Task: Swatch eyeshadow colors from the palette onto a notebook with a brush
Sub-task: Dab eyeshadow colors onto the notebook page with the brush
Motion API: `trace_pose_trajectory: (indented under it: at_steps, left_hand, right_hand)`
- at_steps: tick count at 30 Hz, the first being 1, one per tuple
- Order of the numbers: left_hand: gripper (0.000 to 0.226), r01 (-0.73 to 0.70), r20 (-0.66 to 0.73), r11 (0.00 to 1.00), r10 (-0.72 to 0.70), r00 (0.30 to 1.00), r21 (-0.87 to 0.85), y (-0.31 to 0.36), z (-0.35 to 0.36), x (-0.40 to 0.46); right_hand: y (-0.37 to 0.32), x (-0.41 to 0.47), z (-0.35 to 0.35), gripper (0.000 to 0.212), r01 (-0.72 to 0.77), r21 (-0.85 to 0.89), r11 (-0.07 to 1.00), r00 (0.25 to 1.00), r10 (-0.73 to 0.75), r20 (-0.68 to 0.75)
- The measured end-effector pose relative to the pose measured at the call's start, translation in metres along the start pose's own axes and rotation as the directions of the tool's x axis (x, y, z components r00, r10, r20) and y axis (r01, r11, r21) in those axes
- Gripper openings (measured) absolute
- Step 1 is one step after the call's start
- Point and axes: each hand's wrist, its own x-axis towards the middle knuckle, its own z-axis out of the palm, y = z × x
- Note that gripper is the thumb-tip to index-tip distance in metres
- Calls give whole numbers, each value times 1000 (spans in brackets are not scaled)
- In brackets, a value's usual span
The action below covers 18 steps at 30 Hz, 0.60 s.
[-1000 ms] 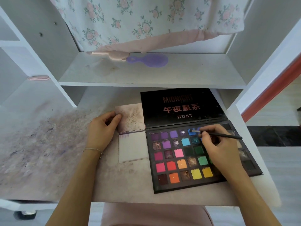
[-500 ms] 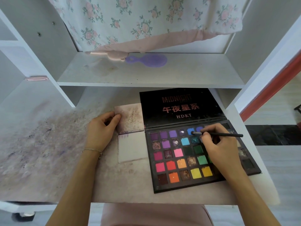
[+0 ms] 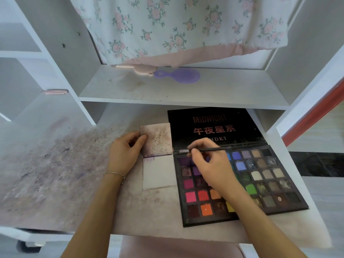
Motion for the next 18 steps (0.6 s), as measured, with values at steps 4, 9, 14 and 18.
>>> trace_pose_trajectory:
  at_steps: [4,9,14,18]
  left_hand:
    - [12,-14,-3,1000,14,1000,19,1,0,0]
    - [13,-18,1,1000,17,1000,14,1,-1,0]
    - [14,-25,4,1000,25,1000,4,0,-1,1]
    - [16,-19,10,1000,19,1000,-4,0,-2,1]
  right_hand:
    - [-2,9,22,19,-34,28,999,993,31,112]
    - [-4,16,39,17,-12,0,1000,992,12,127]
    - [2,15,42,14,-31,-26,999,996,33,78]
    - [3,16,43,14,-43,-46,998,996,46,73]
